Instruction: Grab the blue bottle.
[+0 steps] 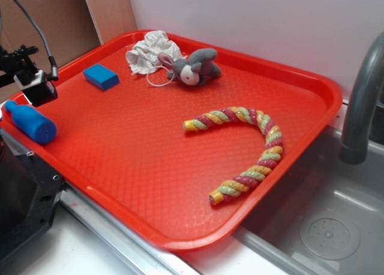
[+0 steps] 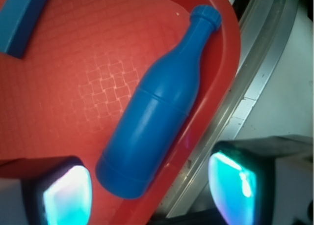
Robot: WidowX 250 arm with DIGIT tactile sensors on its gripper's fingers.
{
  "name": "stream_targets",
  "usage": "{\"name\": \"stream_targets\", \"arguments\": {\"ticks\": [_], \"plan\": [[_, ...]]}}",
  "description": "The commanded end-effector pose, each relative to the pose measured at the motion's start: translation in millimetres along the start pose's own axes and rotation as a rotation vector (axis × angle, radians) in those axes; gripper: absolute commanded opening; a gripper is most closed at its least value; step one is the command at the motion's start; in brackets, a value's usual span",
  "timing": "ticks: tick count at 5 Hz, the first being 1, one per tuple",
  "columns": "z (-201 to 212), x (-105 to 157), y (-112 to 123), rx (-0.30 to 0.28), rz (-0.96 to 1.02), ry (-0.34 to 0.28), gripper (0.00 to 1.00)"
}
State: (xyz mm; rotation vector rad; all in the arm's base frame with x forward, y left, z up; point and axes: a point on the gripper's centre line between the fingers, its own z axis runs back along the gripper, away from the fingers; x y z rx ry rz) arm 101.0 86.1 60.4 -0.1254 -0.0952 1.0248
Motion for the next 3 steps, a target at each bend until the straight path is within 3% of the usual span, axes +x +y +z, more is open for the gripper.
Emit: {"name": "stream_targets", "arguments": {"ticks": [1, 2, 3], "plan": [[-38.5, 12.8, -20.1, 0.098, -0.066, 0.063, 1.0], [-56.2, 13.8, -20.6, 0.141, -0.067, 0.078, 1.0], [-60.3, 14.0, -21.7, 0.136, -0.09, 0.086, 1.0]]}}
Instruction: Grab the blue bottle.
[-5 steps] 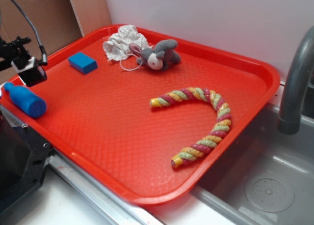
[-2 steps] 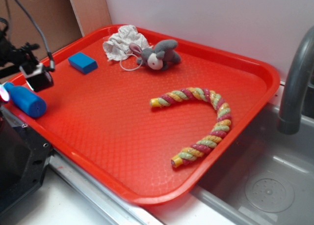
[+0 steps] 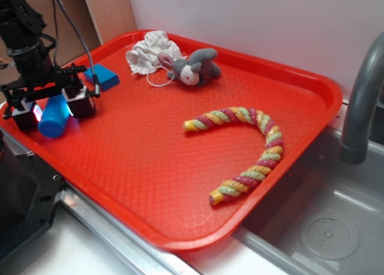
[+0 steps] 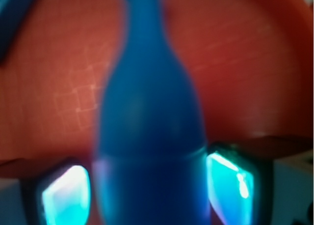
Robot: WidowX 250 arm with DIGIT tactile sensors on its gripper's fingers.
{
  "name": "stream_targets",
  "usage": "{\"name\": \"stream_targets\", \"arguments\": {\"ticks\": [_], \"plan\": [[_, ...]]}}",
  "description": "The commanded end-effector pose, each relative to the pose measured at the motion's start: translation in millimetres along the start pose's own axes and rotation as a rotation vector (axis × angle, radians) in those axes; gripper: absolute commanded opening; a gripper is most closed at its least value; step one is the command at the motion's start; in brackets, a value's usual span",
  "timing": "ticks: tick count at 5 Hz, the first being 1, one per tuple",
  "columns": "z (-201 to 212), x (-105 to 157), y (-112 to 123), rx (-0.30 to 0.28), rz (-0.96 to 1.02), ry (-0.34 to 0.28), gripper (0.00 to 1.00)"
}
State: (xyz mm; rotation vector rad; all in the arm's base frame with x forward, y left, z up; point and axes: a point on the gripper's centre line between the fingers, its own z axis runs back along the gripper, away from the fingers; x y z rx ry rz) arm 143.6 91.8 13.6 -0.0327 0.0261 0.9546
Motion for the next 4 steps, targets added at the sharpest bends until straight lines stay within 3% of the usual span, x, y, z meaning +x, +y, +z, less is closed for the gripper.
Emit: {"name": "stream_targets", "arguments": {"ticks": [1, 2, 3, 4], "plan": [[-16.3, -12.1, -0.5, -0.026, -0.146, 0.014, 0.97], [-15.0, -14.8, -1.6, -0.017, -0.17, 0.017, 0.0], [10.7, -18.9, -5.6, -0.069, -0.251, 0.008, 0.0], [58.9, -26.8, -26.4, -0.121, -0.449, -0.052, 0.0]]}}
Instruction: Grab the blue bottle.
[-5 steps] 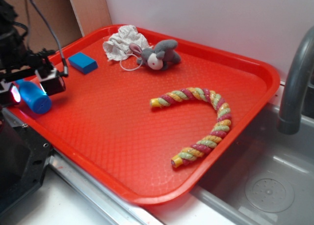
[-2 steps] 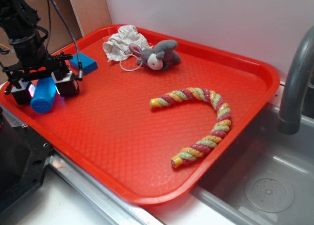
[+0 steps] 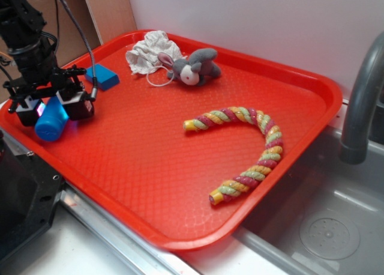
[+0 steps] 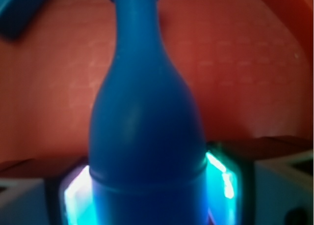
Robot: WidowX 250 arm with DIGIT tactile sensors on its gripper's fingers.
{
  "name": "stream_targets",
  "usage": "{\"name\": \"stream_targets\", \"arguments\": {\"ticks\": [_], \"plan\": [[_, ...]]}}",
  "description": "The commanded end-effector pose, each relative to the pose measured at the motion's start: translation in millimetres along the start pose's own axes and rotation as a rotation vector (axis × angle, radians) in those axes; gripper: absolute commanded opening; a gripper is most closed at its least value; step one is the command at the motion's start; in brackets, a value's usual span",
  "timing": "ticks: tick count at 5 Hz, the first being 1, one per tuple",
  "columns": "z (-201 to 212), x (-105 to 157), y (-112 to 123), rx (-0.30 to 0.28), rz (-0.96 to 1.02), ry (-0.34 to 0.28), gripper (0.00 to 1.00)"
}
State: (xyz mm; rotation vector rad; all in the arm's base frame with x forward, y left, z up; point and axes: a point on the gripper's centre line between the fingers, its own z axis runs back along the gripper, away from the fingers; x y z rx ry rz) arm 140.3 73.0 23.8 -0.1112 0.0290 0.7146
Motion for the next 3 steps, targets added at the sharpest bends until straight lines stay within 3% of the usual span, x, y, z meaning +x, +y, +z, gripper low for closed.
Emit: {"name": "stream_targets", "arguments": {"ticks": [1, 2, 3], "plan": [[93.9, -11.1, -67.5, -0.063, -0.303, -0.153, 0.0], [141.1, -13.6, -100.7, -0.071, -0.411, -0.168, 0.0], [186.2, -18.3, -118.6, -0.102, -0.484, -0.158, 0.0]]}}
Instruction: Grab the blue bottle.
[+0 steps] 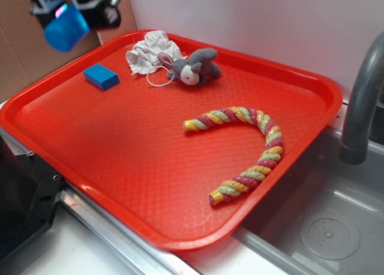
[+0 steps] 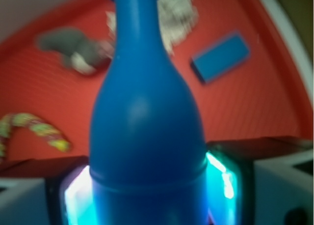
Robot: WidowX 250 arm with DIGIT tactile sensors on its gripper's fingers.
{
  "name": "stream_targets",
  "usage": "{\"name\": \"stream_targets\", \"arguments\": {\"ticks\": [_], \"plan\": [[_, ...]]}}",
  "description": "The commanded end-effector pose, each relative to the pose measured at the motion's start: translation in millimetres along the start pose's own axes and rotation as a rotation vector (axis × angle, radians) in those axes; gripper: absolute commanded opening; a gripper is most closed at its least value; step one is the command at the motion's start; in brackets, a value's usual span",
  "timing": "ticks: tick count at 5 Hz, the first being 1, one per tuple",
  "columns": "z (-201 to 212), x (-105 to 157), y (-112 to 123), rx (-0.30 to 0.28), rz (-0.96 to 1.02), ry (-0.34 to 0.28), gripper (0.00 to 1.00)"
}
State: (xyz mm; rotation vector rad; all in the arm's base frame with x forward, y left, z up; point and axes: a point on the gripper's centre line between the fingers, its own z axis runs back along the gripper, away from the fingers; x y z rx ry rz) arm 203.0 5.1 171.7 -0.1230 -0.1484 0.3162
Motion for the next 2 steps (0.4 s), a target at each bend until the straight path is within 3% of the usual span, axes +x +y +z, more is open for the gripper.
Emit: {"name": "stream_targets", "arguments": {"ticks": [1, 2], "plan": [[46.3, 3.2, -28.2, -0.048, -0.1, -0.021, 0.0], [38.9, 5.5, -27.9, 0.022, -0.124, -0.027, 0.0]]}}
